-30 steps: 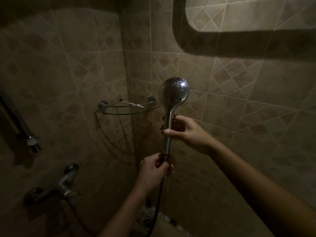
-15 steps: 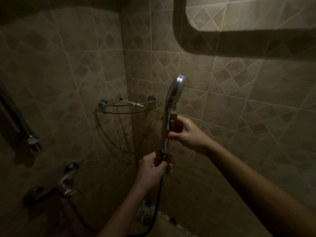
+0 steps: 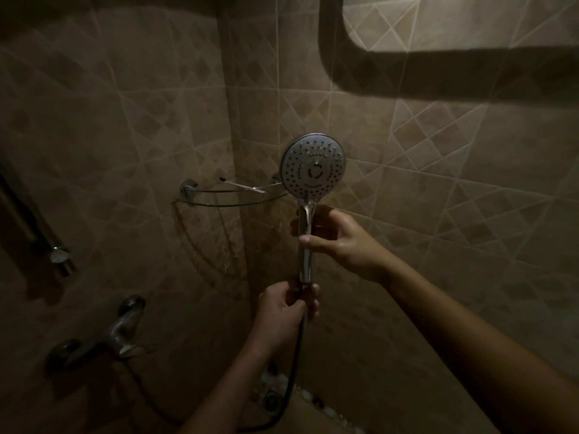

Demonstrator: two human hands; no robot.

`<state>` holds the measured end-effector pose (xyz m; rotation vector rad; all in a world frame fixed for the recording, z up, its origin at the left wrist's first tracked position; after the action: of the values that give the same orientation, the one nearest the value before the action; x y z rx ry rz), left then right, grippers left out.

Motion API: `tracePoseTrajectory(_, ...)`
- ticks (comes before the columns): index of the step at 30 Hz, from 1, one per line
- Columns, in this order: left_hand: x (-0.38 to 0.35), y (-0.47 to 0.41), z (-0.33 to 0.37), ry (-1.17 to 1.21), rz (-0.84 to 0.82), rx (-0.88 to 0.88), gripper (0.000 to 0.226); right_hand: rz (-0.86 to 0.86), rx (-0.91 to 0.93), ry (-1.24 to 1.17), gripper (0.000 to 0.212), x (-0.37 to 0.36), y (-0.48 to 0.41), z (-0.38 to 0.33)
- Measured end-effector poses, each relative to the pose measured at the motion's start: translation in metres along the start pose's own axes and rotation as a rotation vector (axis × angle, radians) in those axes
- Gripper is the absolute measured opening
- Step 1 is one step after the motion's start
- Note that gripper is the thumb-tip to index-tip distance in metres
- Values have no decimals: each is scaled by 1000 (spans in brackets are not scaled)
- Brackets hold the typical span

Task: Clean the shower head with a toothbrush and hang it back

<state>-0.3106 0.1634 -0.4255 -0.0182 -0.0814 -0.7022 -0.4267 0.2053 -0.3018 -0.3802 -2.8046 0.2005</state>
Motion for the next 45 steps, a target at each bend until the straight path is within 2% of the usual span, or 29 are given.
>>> tracePoseTrajectory(3,1,-1,1,-46,13,-1,20,21,32,-42,41,6,-1,-5)
tracePoseTrajectory(9,-7,3,-2,-55,-10,50,23,72,158,155,43,10,-1,-17)
tracePoseTrajectory(13,-8,3,1,-38,-11,31,29,-50,106,-36,38,6,3,-9)
tracePoseTrajectory(15,-8,3,1,-39,1,20,30,-24,103,-40,37,11,3,-8)
tracePoseTrajectory(18,-14,3,4,-61,-7,-13,15,75,109,55,40,19,3,-10)
tracePoseTrajectory(21,-16,4,3,-63,16,-5,9,118,147,204,34,21,4,-13)
tracePoseTrajectory(23,-17,5,3,-64,18,-10,9,77,155,203,28,19,6,-13)
tracePoseTrajectory(27,-20,6,8,-92,-19,-65,11,-45,122,39,31,14,12,-11)
tracePoseTrajectory(30,-19,6,7,-109,-11,-65,12,62,129,90,33,21,12,-10)
tracePoseTrajectory(33,-17,7,0,-103,16,-23,10,198,80,271,42,29,12,-8)
tracePoseTrajectory(35,-15,7,-3,-112,29,-34,19,243,48,311,45,31,12,-5)
tracePoseTrajectory(38,-15,7,-2,-119,19,-55,18,154,56,282,30,23,13,-3)
tracePoseTrajectory(40,-16,8,-1,-99,13,-74,11,53,66,128,20,14,15,-1)
tracePoseTrajectory(42,-16,8,-2,-77,16,-93,11,13,41,10,23,12,17,3)
tracePoseTrajectory(45,-17,9,-3,-74,7,-89,11,76,-8,100,34,20,17,6)
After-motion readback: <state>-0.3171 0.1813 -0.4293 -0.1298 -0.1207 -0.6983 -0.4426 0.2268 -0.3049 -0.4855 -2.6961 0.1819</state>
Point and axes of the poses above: each hand's wrist, its own y-axis away from the middle knuckle, its own x-axis out of the back of the hand, z = x × y, the point moved 10 cm from there along -y, towards the middle knuckle, and after that the axes turned 2 degrees about x, right-handed, at the moved point
